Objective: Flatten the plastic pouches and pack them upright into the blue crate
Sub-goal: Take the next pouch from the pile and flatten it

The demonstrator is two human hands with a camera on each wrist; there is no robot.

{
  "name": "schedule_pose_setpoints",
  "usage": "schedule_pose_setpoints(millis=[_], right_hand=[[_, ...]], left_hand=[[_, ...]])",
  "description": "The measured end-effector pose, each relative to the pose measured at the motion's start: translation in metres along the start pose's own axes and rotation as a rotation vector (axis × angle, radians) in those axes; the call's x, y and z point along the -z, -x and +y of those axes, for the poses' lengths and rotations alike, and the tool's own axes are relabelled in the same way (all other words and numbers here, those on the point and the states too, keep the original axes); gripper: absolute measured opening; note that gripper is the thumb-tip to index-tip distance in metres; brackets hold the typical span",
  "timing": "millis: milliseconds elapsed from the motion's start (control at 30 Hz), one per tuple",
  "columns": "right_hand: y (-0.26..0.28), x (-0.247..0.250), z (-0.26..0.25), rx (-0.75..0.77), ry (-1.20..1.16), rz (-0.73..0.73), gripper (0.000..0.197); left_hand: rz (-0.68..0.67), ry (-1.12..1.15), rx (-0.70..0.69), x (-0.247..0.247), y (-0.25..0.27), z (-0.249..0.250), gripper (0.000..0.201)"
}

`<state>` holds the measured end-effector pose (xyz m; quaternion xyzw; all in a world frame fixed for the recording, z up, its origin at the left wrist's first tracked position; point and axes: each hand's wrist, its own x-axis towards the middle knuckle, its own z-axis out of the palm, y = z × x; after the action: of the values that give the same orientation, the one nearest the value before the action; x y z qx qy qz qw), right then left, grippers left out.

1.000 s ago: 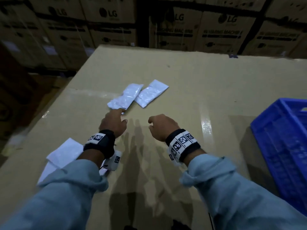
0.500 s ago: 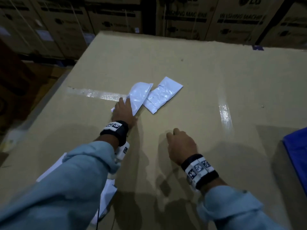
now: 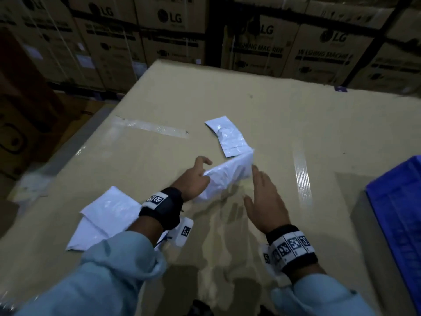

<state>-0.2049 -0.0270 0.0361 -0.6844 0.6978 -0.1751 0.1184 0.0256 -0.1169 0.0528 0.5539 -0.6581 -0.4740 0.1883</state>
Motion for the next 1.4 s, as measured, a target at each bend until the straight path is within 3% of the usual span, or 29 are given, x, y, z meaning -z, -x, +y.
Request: schedule_pose_setpoints(millis=[100, 167, 267, 367, 467, 533, 633, 700, 800, 1000, 1167, 1300, 1400], right_hand=[[0.025, 0.015, 0.005, 0.014, -0.012, 0.086, 0.086], [0.044, 0.017, 0.01, 0.044, 0.033, 0.068, 0.071], [0.071, 0.012, 0.023, 0.064, 0.132, -0.018, 0.032], [0.102, 0.01, 0.038, -0.077, 0.049, -0.206, 0.019], [0.138, 0.006, 0.054, -0.183, -0.044, -0.236, 0.021], [0.159, -0.001, 0.06, -0.182, 0.046, -0.208, 0.022], [0.185, -0.012, 0.059, -0.155, 0.277, -0.14, 0.022], [0.2, -0.016, 0.05, -0.14, 0.31, -0.042, 0.025], [0.218, -0.023, 0.035, -0.07, 0.243, 0.036, 0.048], [0.238, -0.054, 0.037, 0.0, 0.251, -0.174, 0.09], [0.235, -0.061, 0.04, -0.003, 0.257, -0.198, 0.09], [0.235, -0.054, 0.028, -0.042, 0.265, -0.194, 0.081], [0.239, -0.064, 0.025, -0.06, 0.26, -0.116, 0.064]], left_hand=[[-0.148, 0.117, 0.048, -0.014, 0.037, -0.004, 0.041], [-0.234, 0.188, 0.119, -0.028, 0.061, -0.006, 0.046], [-0.348, 0.25, 0.231, -0.05, 0.089, -0.008, 0.052], [-0.413, 0.361, 0.33, -0.073, 0.11, -0.022, 0.038], [-0.275, 0.14, 0.253, -0.094, 0.12, -0.045, 0.012], [-0.092, -0.117, 0.142, -0.109, 0.131, -0.055, 0.027], [0.208, -0.159, 0.094, -0.135, 0.159, -0.057, 0.04], [0.292, -0.278, 0.119, -0.154, 0.175, -0.054, 0.052], [0.315, -0.363, 0.113, -0.173, 0.187, -0.053, 0.054], [0.271, -0.182, 0.028, -0.165, 0.173, -0.07, 0.042], [0.305, -0.292, -0.025, -0.147, 0.164, -0.082, 0.042], [0.427, -0.576, -0.302, -0.157, 0.173, -0.076, 0.047], [0.168, -0.598, -0.453, -0.183, 0.185, -0.072, 0.067]])
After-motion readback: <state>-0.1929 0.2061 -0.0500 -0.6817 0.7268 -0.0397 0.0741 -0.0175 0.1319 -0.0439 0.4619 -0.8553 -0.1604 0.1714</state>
